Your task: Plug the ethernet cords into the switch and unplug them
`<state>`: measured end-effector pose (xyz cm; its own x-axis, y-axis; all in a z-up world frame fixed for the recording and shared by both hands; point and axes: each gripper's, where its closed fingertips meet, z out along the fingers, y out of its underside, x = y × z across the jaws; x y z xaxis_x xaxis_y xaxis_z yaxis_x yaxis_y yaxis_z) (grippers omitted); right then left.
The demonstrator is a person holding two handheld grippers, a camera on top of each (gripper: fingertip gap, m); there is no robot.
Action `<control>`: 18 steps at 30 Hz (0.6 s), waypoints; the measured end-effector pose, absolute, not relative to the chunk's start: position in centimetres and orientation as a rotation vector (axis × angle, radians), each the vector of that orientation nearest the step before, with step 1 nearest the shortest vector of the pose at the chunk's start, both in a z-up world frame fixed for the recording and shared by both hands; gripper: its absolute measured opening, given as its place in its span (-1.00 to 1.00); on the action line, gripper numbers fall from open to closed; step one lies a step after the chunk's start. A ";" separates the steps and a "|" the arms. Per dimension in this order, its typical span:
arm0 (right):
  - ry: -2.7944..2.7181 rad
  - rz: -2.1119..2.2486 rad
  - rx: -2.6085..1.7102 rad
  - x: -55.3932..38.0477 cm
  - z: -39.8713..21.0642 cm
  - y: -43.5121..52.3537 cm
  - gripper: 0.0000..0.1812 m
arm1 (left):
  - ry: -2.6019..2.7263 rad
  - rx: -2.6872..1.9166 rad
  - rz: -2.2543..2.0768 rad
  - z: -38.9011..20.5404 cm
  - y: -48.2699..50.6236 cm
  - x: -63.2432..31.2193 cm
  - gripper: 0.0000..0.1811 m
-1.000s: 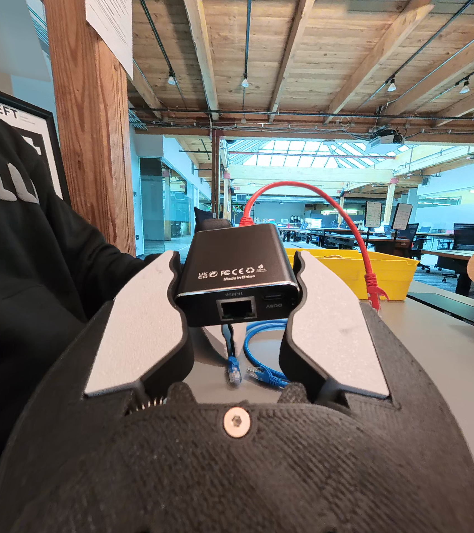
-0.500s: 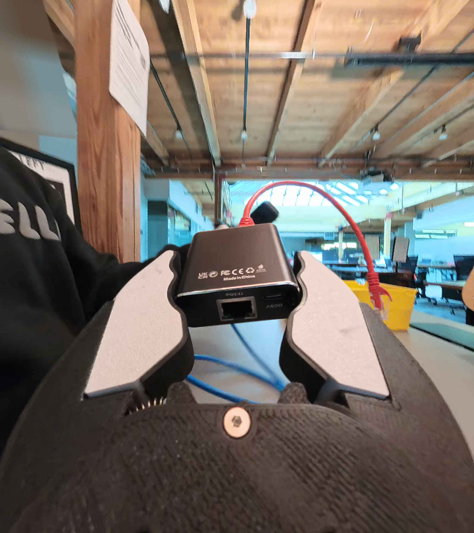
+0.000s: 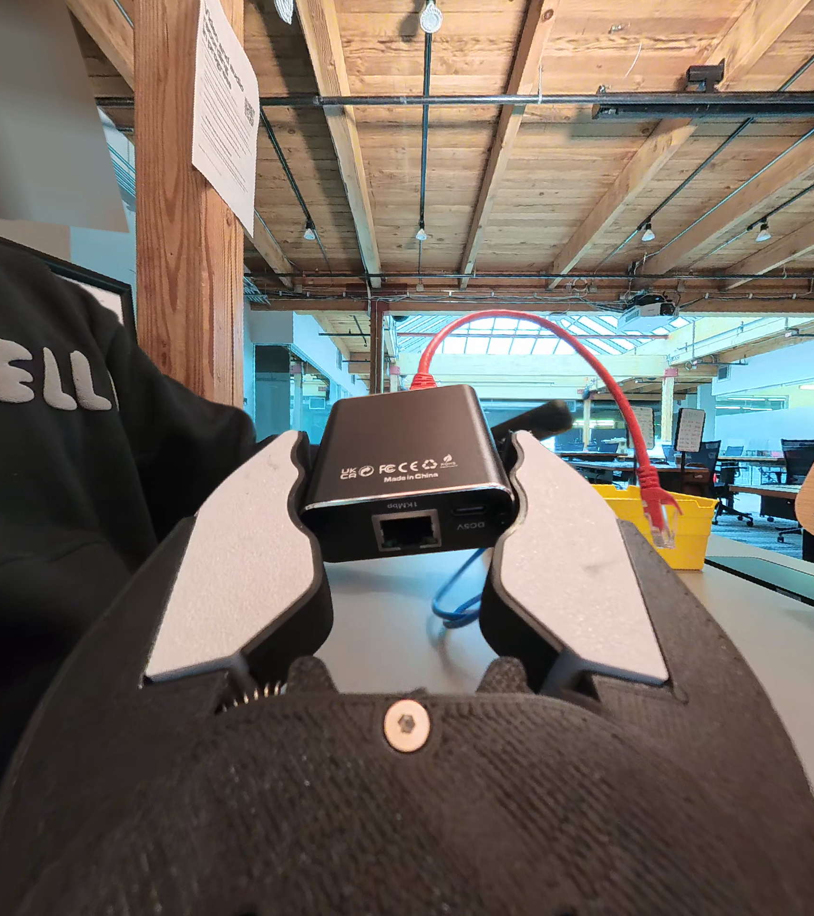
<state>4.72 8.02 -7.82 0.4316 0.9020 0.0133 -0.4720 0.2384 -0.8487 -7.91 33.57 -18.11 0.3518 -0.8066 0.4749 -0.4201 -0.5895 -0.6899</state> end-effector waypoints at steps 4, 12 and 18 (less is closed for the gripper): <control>-0.578 1.012 -0.896 4.7 -7.9 8.0 -0.18 | 1.329 -2.159 -0.722 -21.1 35.1 -7.4 -0.91; -0.594 1.009 -0.911 4.4 -8.0 8.2 -0.18 | 1.506 -1.954 -0.302 -21.2 35.5 -6.1 -0.80; -0.593 1.005 -0.914 4.5 -8.1 8.2 -0.18 | 1.571 -2.103 -0.247 -25.2 36.2 -6.9 -0.69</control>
<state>4.45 8.17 -8.06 0.4345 0.9005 0.0176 -0.4507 0.2344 -0.8613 -6.86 36.18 -25.22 0.3179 -0.9365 -0.1480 -0.8456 -0.2095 -0.4909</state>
